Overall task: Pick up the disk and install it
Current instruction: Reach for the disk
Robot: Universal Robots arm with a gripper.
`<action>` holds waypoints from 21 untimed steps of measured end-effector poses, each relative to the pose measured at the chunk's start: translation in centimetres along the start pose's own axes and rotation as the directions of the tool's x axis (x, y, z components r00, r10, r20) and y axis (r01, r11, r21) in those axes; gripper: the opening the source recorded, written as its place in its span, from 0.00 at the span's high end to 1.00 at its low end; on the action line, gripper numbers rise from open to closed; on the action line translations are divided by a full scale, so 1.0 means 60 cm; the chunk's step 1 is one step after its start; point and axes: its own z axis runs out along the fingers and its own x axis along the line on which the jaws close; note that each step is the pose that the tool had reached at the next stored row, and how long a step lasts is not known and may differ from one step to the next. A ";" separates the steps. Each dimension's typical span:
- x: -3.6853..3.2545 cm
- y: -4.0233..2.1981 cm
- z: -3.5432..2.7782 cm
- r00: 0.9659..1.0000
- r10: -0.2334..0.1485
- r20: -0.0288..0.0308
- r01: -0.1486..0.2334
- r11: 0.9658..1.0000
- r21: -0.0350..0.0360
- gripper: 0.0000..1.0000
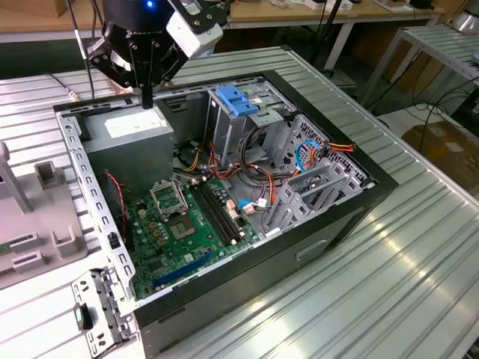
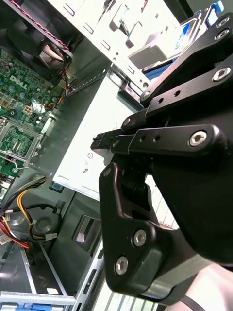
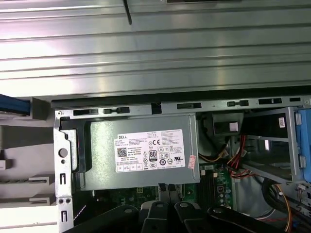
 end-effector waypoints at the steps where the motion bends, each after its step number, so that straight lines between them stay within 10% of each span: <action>1: 0.001 0.000 0.000 1.000 0.000 0.000 0.000 1.000 0.000 0.89; 21: 0.018 -0.001 0.000 1.000 0.000 0.000 0.000 1.000 0.000 0.89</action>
